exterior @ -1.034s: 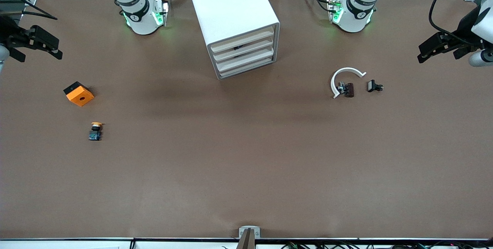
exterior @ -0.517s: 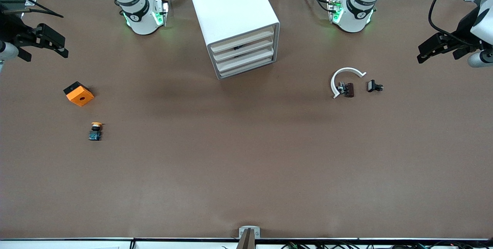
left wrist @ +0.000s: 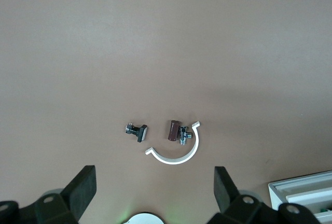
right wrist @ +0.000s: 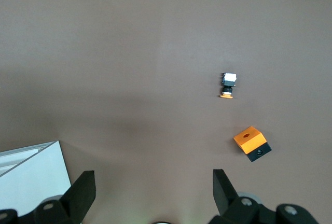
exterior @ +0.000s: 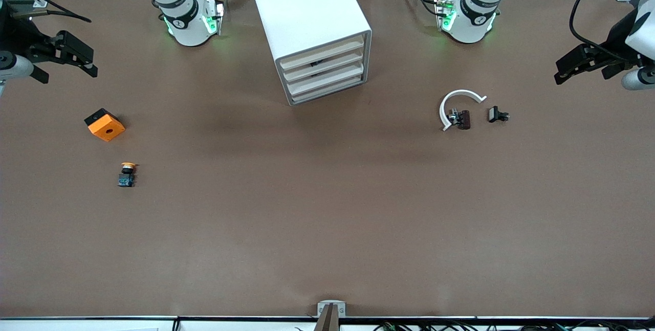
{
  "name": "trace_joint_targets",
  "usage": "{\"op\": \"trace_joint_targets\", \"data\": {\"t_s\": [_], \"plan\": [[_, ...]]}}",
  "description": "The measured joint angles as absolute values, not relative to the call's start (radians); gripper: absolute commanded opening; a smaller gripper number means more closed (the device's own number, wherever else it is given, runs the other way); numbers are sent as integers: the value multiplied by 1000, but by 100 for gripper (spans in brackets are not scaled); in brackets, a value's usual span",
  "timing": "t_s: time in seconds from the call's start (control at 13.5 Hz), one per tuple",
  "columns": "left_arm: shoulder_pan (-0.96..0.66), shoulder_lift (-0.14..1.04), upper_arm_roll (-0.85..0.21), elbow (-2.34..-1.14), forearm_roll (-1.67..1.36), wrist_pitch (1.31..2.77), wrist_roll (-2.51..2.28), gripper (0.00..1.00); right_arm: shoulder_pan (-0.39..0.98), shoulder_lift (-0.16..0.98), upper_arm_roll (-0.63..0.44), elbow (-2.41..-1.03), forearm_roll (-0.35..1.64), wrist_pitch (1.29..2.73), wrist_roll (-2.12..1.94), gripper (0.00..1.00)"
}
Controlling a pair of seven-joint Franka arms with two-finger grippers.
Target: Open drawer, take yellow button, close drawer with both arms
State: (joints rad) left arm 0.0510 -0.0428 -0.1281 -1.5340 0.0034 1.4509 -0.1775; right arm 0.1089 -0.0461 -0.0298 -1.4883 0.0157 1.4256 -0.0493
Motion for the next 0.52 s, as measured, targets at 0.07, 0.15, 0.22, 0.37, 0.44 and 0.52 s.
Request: {"op": "trace_joint_targets", "data": {"t_s": [0.07, 0.15, 0.22, 0.37, 0.44, 0.52], "plan": [[51, -43, -128, -1534, 3, 1451, -177, 100, 109, -46, -30, -1488, 16, 1426, -49, 100], [51, -43, -128, -1534, 3, 1451, -177, 100, 109, -46, -31, -1488, 16, 1426, -49, 100], [51, -43, -128, -1534, 3, 1451, -177, 100, 109, -46, -32, -1488, 16, 1426, -49, 100], [51, -43, -128, -1527, 3, 1451, -175, 100, 109, -46, -36, -1488, 16, 1427, -49, 100], [51, -43, -128, -1523, 3, 1451, -167, 100, 109, -46, -36, -1488, 16, 1427, -49, 100], [51, -43, -128, -1522, 3, 1451, -154, 100, 109, -46, -36, -1488, 16, 1427, -49, 100]]}}
